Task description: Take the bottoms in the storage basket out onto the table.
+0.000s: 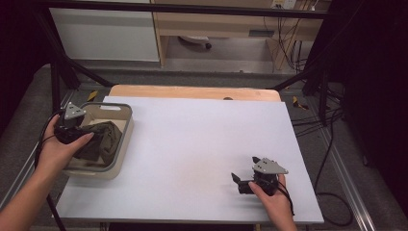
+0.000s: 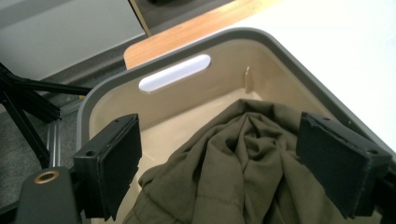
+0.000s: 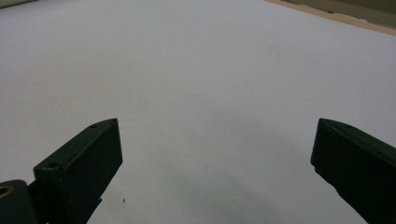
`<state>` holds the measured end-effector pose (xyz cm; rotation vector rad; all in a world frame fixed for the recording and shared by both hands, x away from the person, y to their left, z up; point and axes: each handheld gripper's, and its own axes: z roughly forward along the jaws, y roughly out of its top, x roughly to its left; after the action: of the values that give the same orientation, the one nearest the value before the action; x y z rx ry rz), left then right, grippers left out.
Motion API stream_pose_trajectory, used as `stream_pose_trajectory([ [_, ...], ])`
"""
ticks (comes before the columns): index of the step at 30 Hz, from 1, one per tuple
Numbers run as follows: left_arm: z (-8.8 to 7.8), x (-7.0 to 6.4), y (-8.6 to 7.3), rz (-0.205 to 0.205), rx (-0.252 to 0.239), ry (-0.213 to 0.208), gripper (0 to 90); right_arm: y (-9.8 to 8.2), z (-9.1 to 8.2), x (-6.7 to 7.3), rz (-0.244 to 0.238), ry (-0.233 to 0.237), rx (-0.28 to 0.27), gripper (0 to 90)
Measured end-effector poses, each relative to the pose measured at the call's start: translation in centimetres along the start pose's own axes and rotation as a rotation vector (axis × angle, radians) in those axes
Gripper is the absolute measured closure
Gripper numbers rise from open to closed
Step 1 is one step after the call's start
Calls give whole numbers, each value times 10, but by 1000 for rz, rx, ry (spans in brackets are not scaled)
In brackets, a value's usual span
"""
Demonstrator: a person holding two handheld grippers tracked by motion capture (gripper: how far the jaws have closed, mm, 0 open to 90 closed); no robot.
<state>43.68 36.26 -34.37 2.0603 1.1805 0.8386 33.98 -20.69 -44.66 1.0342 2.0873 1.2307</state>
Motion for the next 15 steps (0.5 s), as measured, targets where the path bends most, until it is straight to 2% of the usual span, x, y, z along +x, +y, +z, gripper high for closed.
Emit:
stream_pose_trajectory([
  [2,-2,2,0,0,5,-2,145,-1,0,-1,0,-2,4,27],
  [5,-7,6,1,-7,-13,32,198,0,0,-2,2,-5,1,27],
  [13,-7,12,3,-3,15,-4,185,0,-2,-3,4,-8,2,27],
  [15,-4,12,0,0,38,-10,176,0,-1,-3,4,-6,4,26],
])
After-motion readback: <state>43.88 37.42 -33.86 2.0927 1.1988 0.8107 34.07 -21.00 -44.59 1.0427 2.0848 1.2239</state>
